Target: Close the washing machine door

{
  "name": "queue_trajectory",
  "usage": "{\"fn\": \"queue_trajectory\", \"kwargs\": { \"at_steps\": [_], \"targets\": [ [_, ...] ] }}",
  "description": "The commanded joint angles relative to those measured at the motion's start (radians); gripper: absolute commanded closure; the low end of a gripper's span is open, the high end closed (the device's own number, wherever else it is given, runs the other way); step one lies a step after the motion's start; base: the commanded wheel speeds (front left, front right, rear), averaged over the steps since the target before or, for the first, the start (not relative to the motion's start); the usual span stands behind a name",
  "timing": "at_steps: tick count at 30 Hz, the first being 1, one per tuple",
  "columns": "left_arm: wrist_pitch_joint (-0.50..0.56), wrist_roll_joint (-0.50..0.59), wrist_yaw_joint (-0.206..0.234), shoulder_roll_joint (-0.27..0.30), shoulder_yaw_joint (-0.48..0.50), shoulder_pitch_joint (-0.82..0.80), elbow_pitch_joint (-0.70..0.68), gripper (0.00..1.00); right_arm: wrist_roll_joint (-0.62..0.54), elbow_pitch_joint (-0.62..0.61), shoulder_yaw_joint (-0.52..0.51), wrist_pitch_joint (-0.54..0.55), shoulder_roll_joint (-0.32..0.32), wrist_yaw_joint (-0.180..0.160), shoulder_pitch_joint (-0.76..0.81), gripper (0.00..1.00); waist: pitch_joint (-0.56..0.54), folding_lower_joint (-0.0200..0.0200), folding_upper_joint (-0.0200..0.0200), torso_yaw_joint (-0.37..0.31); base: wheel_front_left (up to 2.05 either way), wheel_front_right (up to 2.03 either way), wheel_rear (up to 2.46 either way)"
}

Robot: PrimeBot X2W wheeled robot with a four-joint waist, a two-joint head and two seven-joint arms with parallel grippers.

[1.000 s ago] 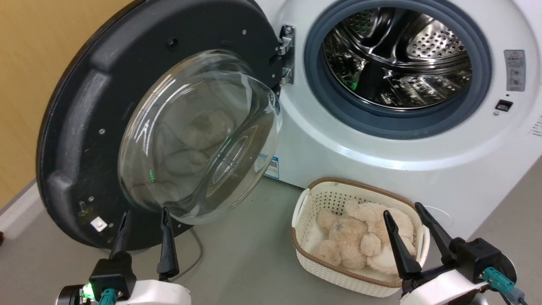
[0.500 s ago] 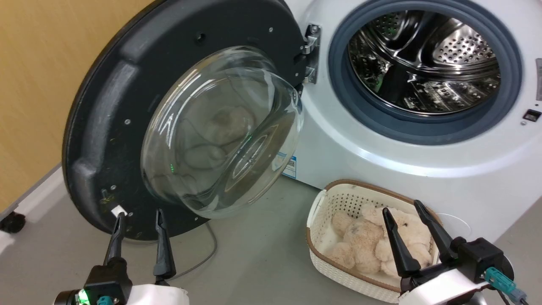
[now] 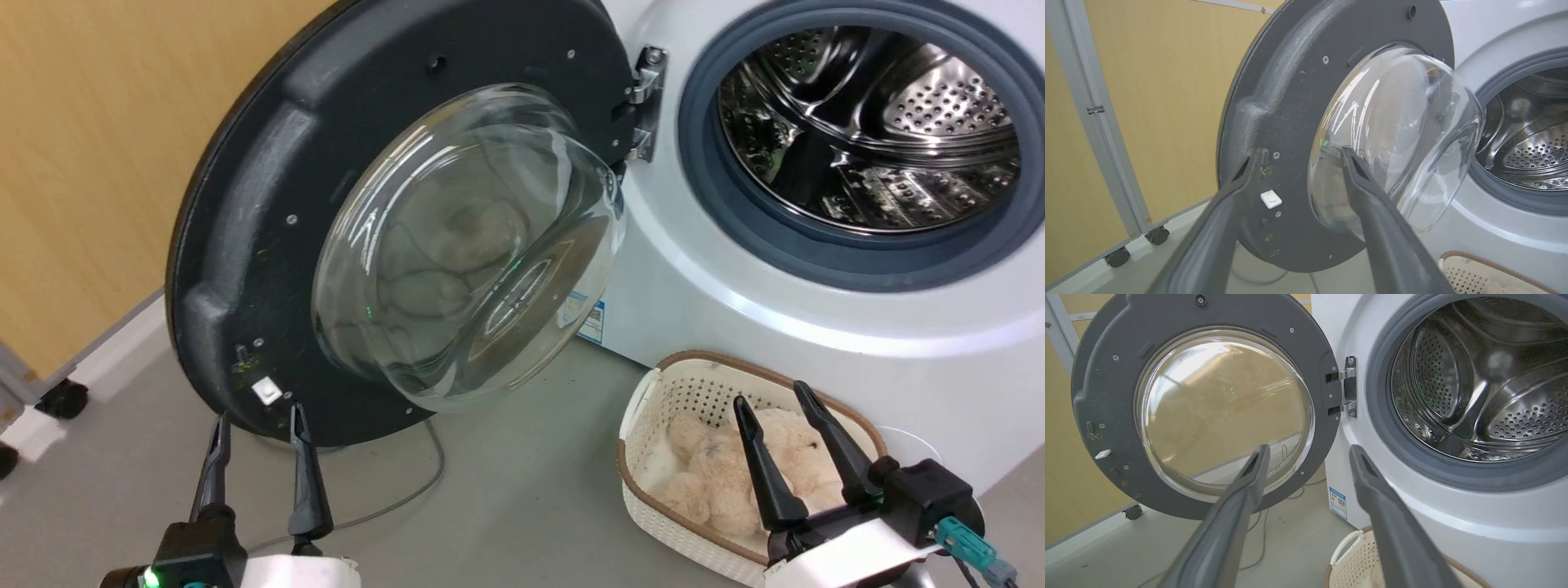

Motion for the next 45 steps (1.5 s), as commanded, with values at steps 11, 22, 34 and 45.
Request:
{"fn": "queue_trajectory", "kwargs": {
  "at_steps": [11,22,34,45],
  "targets": [
    [-0.031,-0.016,0.022,0.000,0.003,0.018,-0.016,0.00,0.034,0.009,0.014,-0.030,-0.009,0.001,-0.015,0.00,-0.001,0.0000,0.0000,0.048,0.00,0.00,0.00],
    [-0.034,-0.046,0.011,0.000,0.004,0.014,-0.009,1.00,0.032,0.002,0.003,-0.032,-0.007,0.001,0.001,0.00,-0.004,0.0000,0.0000,0.052,0.00,0.00,0.00],
    [-0.025,-0.283,-0.135,0.040,0.186,-0.180,0.066,1.00,0.010,-0.037,-0.053,-0.032,0.001,0.001,0.052,0.00,0.015,0.0000,0.0000,0.050,0.00,0.00,0.00],
    [0.298,-0.723,-0.173,0.176,0.434,-0.530,0.389,1.00,-0.012,-0.087,-0.088,-0.032,-0.005,0.001,0.075,0.00,0.088,0.0000,0.0000,-0.010,0.00,0.00,0.00]
  ]
}}
